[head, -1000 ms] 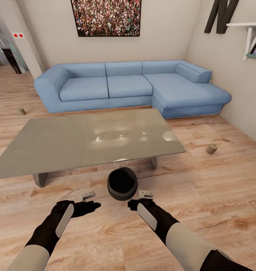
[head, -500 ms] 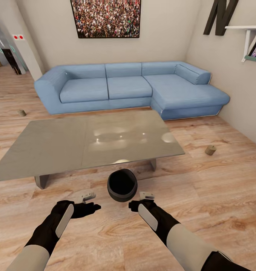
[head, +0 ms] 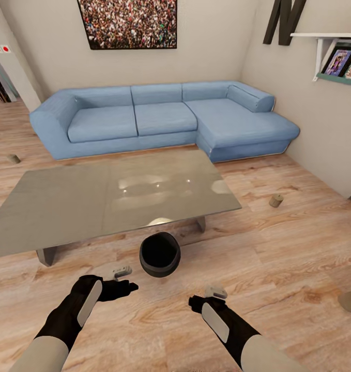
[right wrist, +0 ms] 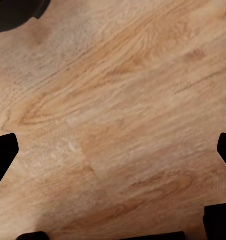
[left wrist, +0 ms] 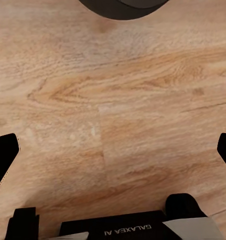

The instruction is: Place each of the two pumpkins and all three candles from the living room inside a cabinet in the living room (use any cabinet), then make sure every cabinet is closed, and position the cauldron so it is next to a table in the living room.

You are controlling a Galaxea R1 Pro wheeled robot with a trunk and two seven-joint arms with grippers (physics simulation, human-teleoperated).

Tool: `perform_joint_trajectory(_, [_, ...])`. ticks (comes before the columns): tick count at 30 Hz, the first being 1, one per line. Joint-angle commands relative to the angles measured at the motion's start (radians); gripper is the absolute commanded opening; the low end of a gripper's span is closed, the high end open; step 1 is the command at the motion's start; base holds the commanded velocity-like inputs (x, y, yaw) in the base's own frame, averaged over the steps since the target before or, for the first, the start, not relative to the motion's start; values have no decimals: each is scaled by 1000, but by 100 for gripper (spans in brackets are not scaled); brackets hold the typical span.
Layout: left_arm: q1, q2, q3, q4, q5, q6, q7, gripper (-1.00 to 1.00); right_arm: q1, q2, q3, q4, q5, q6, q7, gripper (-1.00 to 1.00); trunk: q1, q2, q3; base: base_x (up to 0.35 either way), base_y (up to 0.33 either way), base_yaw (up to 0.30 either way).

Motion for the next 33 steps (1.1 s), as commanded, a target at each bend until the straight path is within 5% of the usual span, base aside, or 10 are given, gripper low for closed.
perform_joint_trajectory(1, [0,0,-2,-1,-11,5,1,100,2,-1,5,0,-7,1,-8,100,-4,7,1,0,0,-169])
perform_joint_trajectory(13, [0,-9,-9,-1,-14,16,134,100,6,-2,3,70,-42,-42,-3,100,-50,91,23,0,0,-173])
perform_joint_trajectory(27, [0,-11,-10,0,-14,16,145,100,6,-2,3,89,-46,-58,-3,100,-104,189,48,0,0,-174])
perform_joint_trajectory(33, [0,-11,-10,0,-14,16,145,100,6,-2,2,121,-62,-60,-3,100,-104,189,40,0,0,-174])
